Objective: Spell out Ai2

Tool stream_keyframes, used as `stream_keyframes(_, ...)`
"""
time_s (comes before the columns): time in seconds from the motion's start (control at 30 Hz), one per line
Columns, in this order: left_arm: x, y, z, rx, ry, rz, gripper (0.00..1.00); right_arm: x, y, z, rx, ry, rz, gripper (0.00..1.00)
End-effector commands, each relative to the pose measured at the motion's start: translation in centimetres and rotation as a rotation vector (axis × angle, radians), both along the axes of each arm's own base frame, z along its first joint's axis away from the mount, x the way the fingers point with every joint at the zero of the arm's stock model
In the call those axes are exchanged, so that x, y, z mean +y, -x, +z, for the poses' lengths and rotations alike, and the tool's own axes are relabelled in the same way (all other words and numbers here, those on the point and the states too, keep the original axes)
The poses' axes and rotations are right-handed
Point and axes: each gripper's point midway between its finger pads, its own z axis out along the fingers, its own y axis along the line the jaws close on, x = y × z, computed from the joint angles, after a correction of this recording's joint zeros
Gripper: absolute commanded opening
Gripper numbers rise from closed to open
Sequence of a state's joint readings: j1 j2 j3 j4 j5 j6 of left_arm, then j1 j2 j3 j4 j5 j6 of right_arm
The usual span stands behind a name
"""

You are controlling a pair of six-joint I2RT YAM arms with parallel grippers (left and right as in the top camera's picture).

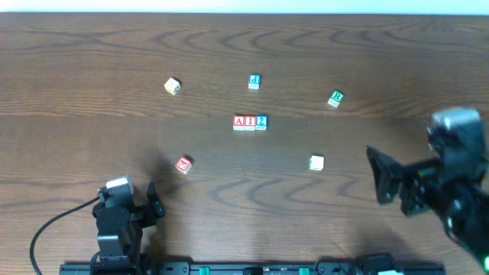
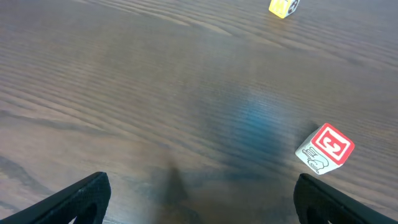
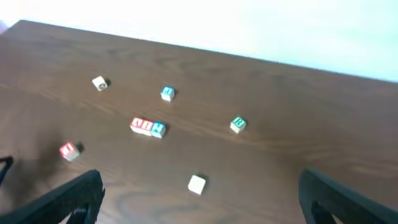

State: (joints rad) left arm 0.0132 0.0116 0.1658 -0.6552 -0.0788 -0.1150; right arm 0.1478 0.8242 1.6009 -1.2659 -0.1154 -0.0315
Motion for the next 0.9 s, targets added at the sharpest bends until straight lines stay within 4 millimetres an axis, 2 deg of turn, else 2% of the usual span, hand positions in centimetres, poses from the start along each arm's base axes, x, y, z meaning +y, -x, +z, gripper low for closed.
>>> stream_keyframes(0.0,0.3,0.1,-0.2,0.002,-0.007,0.011,0.95,-0.4,1.0,-1.6,-0.085,0.079,0.027,0.99)
stream_keyframes(0.17,0.3,0.1,-0.2,0.002,-0.007,0.011,0.96,-0.5,1.1,-6.0,-0.156,0.106,0.039,0.99)
stream_keyframes(0.37,0.3,0.1,-0.2,0.002,-0.007,0.011,0.95,-0.5,1.3,-14.5,-0.119,0.111,0.041,0.99)
stream_keyframes(0.53,0.3,0.1,-0.2,0.002,-0.007,0.011,0.95,-0.4,1.2,-19.8,-0.126,0.108,0.043,0.99)
stream_keyframes(0.87,0.3,0.1,-0.2,0.002,-0.007,0.011,0.95,-0.8,0.2,-26.0,-0.062,0.115,0.020,0.99)
